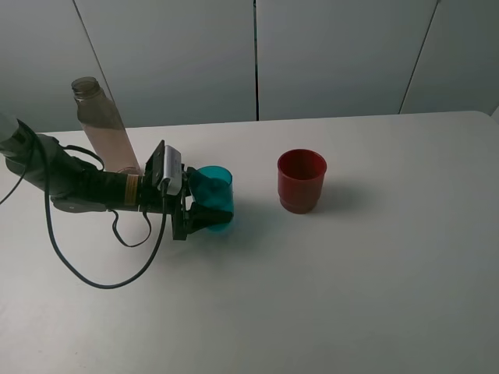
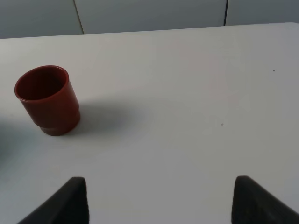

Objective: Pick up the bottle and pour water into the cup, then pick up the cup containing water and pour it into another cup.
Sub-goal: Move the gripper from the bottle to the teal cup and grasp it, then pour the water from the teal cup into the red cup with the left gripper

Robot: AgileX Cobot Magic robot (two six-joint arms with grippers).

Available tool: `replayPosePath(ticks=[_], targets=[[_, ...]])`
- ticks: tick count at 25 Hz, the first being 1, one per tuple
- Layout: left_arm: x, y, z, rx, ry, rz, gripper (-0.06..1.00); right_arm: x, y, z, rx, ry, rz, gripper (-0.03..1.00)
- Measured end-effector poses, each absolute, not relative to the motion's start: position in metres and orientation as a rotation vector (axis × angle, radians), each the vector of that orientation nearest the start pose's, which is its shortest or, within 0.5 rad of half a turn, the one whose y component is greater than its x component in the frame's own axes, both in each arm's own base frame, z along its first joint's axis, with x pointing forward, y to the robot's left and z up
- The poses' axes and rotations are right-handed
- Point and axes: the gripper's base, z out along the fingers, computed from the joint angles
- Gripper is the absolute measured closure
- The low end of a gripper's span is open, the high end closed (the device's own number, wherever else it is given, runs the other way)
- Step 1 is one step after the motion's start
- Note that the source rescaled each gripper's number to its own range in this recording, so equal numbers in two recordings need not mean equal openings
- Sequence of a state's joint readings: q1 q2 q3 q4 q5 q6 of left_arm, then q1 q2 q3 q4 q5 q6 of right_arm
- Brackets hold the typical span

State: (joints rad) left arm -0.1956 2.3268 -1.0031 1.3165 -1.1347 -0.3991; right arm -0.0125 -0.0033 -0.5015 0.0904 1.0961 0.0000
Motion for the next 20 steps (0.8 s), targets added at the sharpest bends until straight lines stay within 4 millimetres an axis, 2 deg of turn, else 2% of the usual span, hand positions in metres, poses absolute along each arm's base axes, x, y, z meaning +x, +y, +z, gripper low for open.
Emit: replayPosePath(ticks=[13, 16, 20], targets=[[0.335, -0.148, 0.043, 1.228, 1.608, -0.961, 0.78, -0.007, 0.007, 0.275, 0.000, 2.073, 0.097, 0.97], [0.339, -0.148, 0.056, 1.229, 1.588, -0.925, 0.78, -0.007, 0.007, 0.275, 0.000, 2.073, 0.097, 0.97], [0.350, -0.152, 0.087, 1.152, 1.581, -0.828, 0.78, -0.007, 0.007, 0.275, 0.007, 2.073, 0.101, 0.97]])
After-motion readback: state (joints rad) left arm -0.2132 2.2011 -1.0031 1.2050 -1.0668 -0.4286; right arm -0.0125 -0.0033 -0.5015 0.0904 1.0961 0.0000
